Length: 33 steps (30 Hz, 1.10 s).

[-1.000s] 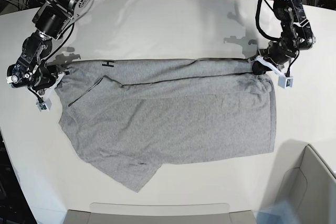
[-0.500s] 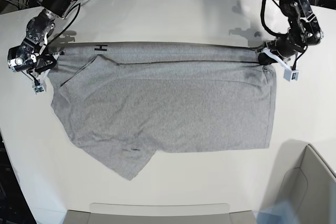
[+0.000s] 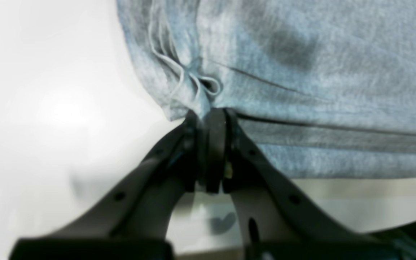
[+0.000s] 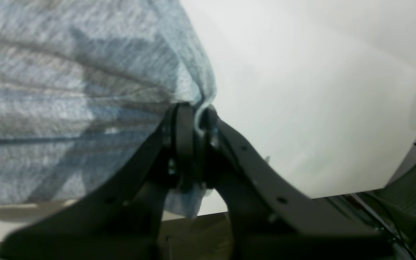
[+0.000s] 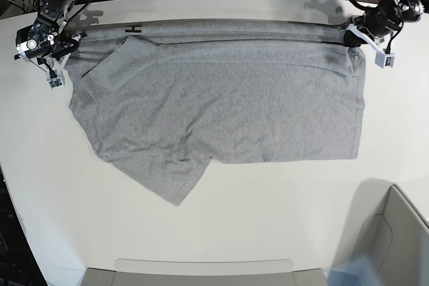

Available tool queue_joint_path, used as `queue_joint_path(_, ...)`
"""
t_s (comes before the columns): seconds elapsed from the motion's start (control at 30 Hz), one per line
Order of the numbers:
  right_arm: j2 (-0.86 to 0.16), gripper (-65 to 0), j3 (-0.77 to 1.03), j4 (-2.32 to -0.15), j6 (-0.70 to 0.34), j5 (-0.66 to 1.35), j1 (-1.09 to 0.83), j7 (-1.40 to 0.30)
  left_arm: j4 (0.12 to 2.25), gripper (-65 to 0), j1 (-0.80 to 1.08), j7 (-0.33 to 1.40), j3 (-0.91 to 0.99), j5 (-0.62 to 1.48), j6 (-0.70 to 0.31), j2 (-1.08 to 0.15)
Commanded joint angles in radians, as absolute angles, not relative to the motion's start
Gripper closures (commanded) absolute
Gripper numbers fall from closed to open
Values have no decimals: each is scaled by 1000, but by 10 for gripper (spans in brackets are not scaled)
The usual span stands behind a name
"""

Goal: Fold the T-shirt properly
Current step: 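Drag the collar edge with both grippers toward the robot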

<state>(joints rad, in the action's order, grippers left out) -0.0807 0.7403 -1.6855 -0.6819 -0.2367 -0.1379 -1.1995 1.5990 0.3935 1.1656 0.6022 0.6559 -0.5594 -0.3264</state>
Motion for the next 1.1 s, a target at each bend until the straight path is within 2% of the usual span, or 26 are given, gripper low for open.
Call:
queue_joint_path(0.0, -104, 0, 751, -1693, -698, -297, -153, -1234, 1606, 0, 415, 1173, 622, 565, -526, -357)
queue_joint_path(0.37, -61, 0, 773, -1805, -698, -303, -217, -1234, 1606, 0, 473, 1179, 621, 565, -526, -384)
queue_joint_path(0.4, -61, 0, 773, -1807, -698, -305, -217, -1234, 1606, -16, 473, 1179, 621, 565, -526, -386)
queue_joint_path(0.43, -61, -19, 773, -1807, -698, -312, -217, -1234, 1606, -62, 473, 1179, 621, 565, -526, -386)
queue_joint_path(0.5, -59, -111, 774, -1807, -698, -348, -208, -1234, 1612, -166, 473, 1175, 625, 565, -526, -386)
queue_joint_path(0.57, -58, -189, 774, -1807, -698, -372, -205, -1234, 1643, -225, 476, 1171, 625, 565, -526, -386)
queue_joint_path(0.63, -47, -237, 776, -1808, -698, -374, -203, -1234, 1692, -229, 501, 1171, 625, 565, -526, -386)
queue_joint_path(0.7, -45, -252, 776, -1810, -698, -378, -189, -1234, 1741, -229, 507, 1179, 627, 565, -526, -386)
queue_joint_path(1.07, -31, -254, 820, -1957, -698, -380, -165, -1234, 1791, -229, 509, 1182, 628, 565, -518, -412)
